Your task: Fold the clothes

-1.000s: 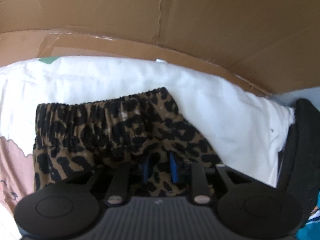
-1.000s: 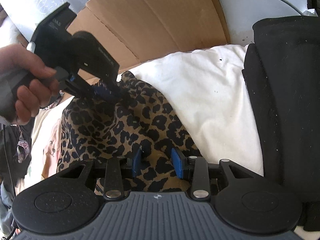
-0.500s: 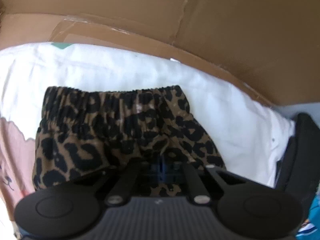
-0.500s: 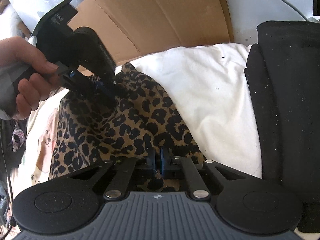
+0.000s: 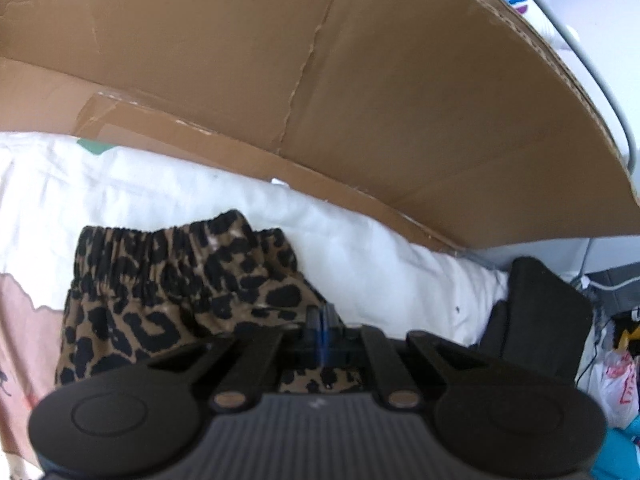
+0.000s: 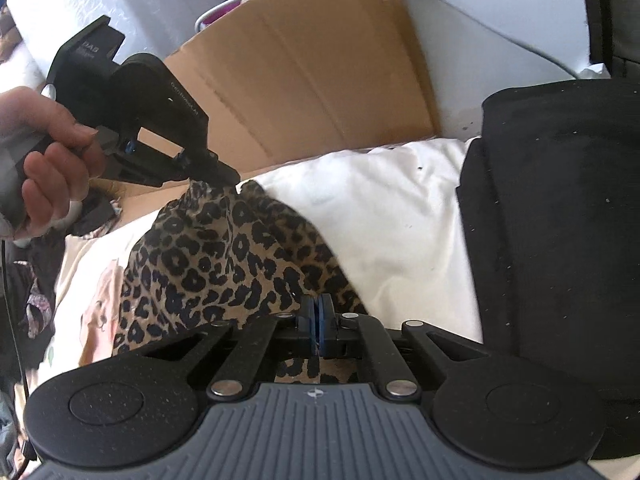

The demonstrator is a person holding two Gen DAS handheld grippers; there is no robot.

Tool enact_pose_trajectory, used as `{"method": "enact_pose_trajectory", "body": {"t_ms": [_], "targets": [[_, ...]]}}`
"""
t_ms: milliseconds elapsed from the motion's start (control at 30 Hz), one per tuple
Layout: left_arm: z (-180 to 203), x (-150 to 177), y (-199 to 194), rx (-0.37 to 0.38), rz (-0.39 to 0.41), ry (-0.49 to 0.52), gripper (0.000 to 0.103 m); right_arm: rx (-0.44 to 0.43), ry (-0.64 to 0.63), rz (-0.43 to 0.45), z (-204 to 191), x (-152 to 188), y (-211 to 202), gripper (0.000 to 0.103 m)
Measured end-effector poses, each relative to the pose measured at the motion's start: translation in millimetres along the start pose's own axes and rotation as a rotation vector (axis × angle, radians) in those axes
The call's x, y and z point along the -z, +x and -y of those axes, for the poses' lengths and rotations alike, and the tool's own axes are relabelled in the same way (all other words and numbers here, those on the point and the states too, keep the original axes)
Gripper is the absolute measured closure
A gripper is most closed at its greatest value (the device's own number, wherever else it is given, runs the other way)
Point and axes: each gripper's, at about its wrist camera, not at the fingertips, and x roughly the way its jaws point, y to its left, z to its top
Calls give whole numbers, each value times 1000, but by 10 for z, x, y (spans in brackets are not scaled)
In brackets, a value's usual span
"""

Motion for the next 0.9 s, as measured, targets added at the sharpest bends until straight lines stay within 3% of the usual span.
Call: {"method": "enact_pose_trajectory", "body": {"t_ms": [433,633,700,767,900], "targets": [[39,3,252,27,7,25,102,100,18,-22,59,3,50,103],[17,0,476,41,-8,58,101,82,127,-18,239,76,29,103],[46,1,490,70,-3,110,94,50,216,11,343,127,-118,101],[82,-1,459,110,1,164,75,34,251,52,416,211,-341,100],[139,14,324,140,14,241,70,52,236,83,468,384,-707,98]]}}
